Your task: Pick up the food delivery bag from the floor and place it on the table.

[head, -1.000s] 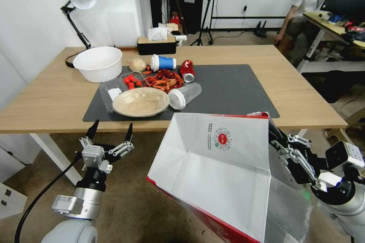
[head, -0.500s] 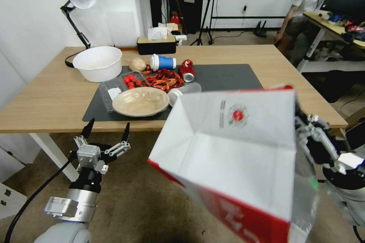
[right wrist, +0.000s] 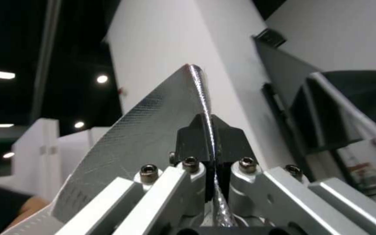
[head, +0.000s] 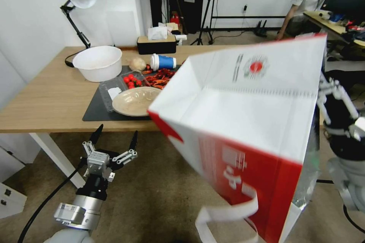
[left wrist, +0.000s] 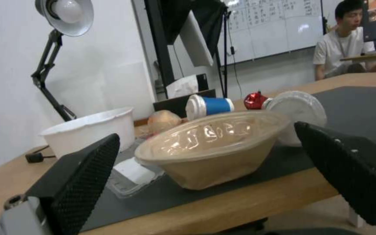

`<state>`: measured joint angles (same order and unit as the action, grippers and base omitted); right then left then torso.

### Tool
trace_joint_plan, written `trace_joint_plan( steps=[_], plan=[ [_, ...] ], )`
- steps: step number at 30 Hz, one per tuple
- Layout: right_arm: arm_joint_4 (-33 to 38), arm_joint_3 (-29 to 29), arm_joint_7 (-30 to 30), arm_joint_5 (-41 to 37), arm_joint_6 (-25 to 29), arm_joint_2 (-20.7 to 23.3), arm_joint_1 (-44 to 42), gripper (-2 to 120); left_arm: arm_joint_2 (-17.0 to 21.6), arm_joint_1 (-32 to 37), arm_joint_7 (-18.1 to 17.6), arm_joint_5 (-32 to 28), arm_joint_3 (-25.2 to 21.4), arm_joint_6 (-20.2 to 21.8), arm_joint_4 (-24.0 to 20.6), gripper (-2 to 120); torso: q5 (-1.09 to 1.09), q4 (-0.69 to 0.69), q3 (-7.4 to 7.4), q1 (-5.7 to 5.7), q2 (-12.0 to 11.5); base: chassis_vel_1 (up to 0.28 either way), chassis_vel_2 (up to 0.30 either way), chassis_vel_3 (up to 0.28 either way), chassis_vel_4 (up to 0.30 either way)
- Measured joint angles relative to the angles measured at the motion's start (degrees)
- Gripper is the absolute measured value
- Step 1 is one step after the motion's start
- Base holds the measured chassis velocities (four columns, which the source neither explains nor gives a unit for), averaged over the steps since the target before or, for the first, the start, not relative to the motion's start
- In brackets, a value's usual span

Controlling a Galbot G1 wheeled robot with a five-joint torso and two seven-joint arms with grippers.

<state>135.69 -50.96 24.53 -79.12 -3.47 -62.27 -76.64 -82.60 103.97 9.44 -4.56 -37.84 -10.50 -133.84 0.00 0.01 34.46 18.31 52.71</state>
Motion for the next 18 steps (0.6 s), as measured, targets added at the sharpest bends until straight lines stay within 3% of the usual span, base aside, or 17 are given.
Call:
trace_joint_plan(
  steps=[5,18],
  plan=[
    [-1.7,1.2,-8.5,-2.2,1.1,2.8,4.2,0,-0.8,0.0,0.0,0.1,0.3,-0.5,0.2,100,0.00,0.00,-0.01,0.00,0.0,0.000,0.000,0.000,0.000],
    [-3.9,2.2,-15.8,-4.3,3.1,6.6,9.6,0,-1.7,-0.5,0.0,0.4,0.3,-0.9,1.1,100,0.00,0.00,-0.05,-0.04,-0.1,0.000,0.000,0.000,0.000]
  ],
)
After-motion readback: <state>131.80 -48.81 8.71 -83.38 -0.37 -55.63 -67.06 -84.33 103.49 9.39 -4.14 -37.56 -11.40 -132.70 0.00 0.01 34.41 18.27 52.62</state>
